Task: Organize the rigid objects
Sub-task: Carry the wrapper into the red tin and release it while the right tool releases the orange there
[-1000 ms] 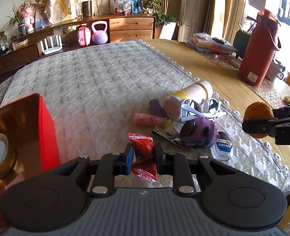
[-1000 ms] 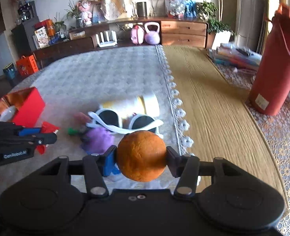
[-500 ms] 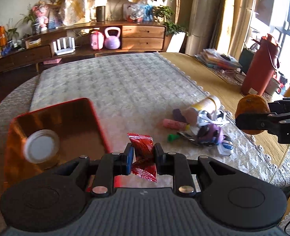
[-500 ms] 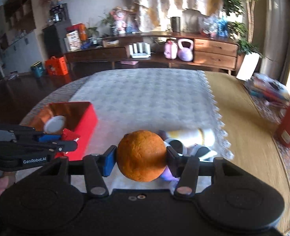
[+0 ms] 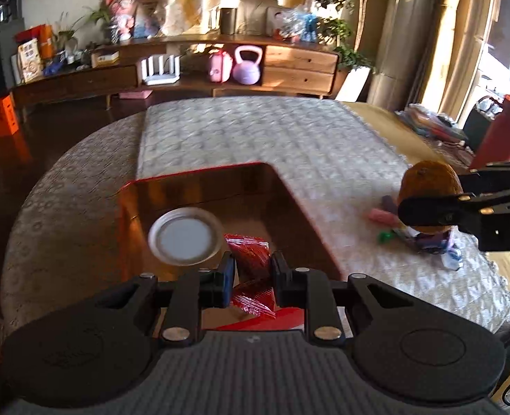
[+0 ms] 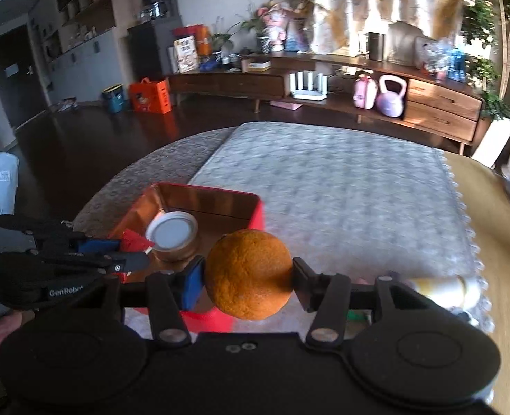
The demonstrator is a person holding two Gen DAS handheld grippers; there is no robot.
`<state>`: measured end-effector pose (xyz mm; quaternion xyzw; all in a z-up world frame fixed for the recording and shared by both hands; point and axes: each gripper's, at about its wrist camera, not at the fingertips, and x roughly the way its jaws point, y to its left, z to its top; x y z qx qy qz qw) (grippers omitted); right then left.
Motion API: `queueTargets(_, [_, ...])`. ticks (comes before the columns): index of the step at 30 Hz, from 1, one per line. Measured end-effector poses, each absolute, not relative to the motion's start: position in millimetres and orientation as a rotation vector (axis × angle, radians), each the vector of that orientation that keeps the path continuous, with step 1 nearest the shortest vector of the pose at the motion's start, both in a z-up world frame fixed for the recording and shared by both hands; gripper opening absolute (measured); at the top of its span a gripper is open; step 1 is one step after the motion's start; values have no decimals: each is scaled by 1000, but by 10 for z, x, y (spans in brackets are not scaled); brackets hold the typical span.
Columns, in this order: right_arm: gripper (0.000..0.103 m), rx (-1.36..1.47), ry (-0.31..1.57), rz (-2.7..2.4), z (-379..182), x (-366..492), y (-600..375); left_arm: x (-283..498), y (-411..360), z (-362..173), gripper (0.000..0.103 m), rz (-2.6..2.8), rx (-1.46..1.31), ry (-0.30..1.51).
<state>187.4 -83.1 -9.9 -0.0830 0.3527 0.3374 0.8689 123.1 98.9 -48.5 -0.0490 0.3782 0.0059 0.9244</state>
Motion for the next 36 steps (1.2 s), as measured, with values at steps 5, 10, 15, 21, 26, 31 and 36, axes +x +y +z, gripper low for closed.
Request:
queueTargets(5, [53, -222, 756, 730, -210, 1979, -440, 1282, 1212, -627, 22, 20, -117, 833])
queueTargets(10, [52, -294, 788, 749, -398, 2126, -54, 1397, 1312, -762, 22, 26, -102, 882])
queueTargets(15, [52, -373, 818, 752, -632, 2209, 211, 1516, 1398, -892, 22, 36, -104, 927])
queueTargets(21, [52, -455, 837, 757, -812, 2257, 393, 1632, 1410, -1008, 22, 38, -90, 966])
queueTargets(26, [52, -470, 841, 763, -867, 2329, 481, 1723, 1411, -1048, 22, 41, -79, 963])
queueTargets(31, [52, -451, 867, 757, -920, 2453, 517, 1822, 1411, -1062, 22, 59, -45, 954])
queueTargets(36, [53, -441, 882, 753, -968, 2518, 513, 1902, 1408, -1074, 22, 64, -23, 953])
